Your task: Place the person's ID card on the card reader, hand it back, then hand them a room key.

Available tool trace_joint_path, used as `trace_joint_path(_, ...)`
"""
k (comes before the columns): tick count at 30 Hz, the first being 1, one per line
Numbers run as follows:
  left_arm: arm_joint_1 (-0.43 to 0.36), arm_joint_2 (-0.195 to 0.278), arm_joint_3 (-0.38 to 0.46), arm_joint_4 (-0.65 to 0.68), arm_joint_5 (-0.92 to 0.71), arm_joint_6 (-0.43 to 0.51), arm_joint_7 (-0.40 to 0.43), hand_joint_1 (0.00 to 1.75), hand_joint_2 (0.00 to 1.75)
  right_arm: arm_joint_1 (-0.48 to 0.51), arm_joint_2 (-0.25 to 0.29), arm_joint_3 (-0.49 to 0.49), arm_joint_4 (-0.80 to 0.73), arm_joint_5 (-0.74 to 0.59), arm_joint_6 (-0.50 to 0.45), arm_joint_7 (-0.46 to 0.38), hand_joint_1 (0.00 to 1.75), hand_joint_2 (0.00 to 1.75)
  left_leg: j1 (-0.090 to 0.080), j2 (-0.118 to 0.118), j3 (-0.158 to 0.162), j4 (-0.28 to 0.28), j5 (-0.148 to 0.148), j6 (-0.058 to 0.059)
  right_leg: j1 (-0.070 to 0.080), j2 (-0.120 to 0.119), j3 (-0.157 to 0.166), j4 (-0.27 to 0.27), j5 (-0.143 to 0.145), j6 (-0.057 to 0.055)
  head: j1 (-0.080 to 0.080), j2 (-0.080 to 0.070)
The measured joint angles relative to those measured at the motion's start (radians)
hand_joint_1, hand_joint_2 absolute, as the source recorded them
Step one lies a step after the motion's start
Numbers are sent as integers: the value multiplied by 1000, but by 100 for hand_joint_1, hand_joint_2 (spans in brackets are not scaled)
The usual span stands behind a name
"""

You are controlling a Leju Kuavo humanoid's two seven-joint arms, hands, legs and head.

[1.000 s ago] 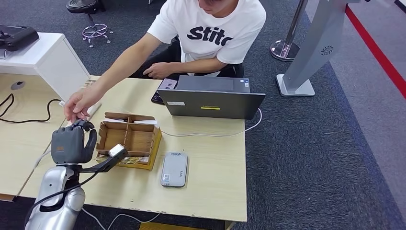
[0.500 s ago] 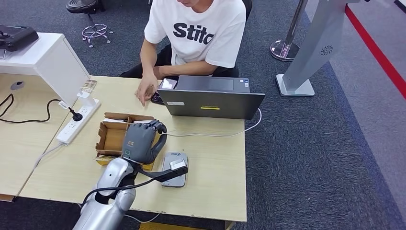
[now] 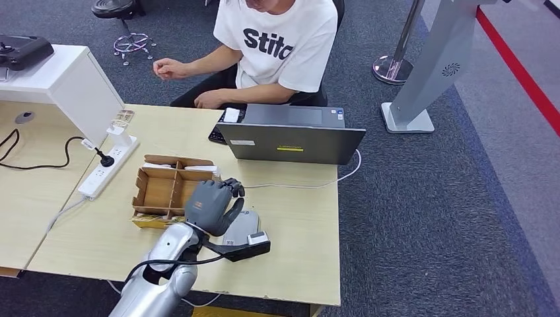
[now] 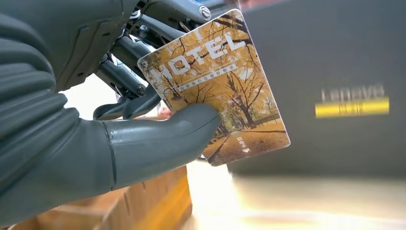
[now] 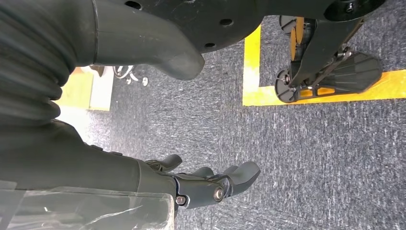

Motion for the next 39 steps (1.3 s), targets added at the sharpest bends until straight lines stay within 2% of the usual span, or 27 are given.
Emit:
trace_joint_path(6, -1, 10, -12, 68, -17, -63, 53, 175, 175, 1, -1, -2, 0, 8, 22, -1, 0, 175, 0, 0, 0, 0, 0, 0, 0, 0, 0, 0, 0, 0, 0, 0)
trace_joint_path(10, 2, 20, -13, 89, -11, -79, 65, 175, 175, 5, -9, -2, 0, 17, 52, -17, 0, 175, 0, 0, 0, 0, 0, 0, 0, 0, 0, 0, 0, 0, 0, 0)
trace_joint_path(19, -4, 42, -16, 124, 1, -118, 74, 175, 175, 7, -16, -3, 0, 44, 57, -25, 0, 175, 0, 0, 0, 0, 0, 0, 0, 0, 0, 0, 0, 0, 0, 0)
trace_joint_path(31, -36, 71, -18, 131, -7, -77, 89, 175, 175, 8, -21, -5, 0, 57, 60, -25, 0, 175, 0, 0, 0, 0, 0, 0, 0, 0, 0, 0, 0, 0, 0, 0)
trace_joint_path(39, -72, 122, 73, -21, 74, 27, 93, 175, 175, 13, -21, -25, 0, 59, 56, -34, 0, 175, 1, 0, 0, 0, 0, 0, 1, 0, 0, 1, 0, 0, 0, 0)
